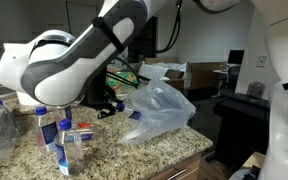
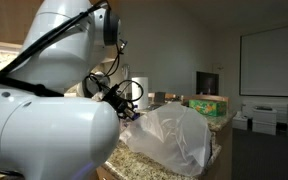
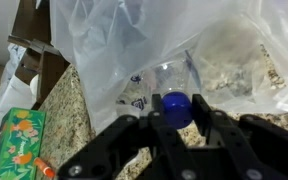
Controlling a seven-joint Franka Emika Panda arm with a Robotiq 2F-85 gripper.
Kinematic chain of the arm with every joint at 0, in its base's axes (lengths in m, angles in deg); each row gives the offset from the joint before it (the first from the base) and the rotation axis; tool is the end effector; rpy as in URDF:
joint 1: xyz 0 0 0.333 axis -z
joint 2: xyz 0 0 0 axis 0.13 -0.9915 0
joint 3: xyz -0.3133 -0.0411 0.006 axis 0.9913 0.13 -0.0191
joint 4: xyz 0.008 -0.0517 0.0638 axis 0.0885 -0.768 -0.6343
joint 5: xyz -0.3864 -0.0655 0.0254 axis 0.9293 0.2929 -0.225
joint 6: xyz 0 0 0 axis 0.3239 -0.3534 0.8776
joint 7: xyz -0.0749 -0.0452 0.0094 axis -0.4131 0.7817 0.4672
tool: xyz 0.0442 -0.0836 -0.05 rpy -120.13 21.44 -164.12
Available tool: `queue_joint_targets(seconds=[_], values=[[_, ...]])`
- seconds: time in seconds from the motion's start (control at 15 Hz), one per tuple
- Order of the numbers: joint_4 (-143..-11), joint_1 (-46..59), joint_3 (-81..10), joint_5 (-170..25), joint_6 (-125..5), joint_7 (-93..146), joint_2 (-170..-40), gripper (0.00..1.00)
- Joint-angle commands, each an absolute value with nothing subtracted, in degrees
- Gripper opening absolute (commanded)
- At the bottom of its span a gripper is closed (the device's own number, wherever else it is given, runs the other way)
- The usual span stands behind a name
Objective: Put the water bottles inside the plastic bag
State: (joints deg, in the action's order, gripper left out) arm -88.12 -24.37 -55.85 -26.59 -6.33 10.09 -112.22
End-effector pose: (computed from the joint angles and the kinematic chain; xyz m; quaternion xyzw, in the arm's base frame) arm 0.4507 0.3544 0.3188 0.8162 0.3060 -0.0853 0.4826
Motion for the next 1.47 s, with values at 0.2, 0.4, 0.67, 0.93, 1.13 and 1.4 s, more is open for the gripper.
queue_joint_targets(seconds=[0.2, 0.4, 0.67, 0.93, 1.13, 1.4], values=[[-90.13, -24.24, -55.88, -21.45, -6.13, 9.88, -116.16, 0.12], [-89.47, -24.00, -55.11, -19.07, -5.74, 9.34, -118.10, 0.11], [-88.45, -23.98, -53.74, -15.84, -3.81, 9.07, -120.12, 0.11], [-87.23, -23.65, -52.82, -14.83, -0.98, 8.67, -121.46, 0.11], [-85.99, -23.30, -52.41, -15.21, 1.22, 8.45, -122.21, 0.11], [-84.39, -22.59, -52.30, -15.80, 3.33, 7.99, -122.37, 0.71]])
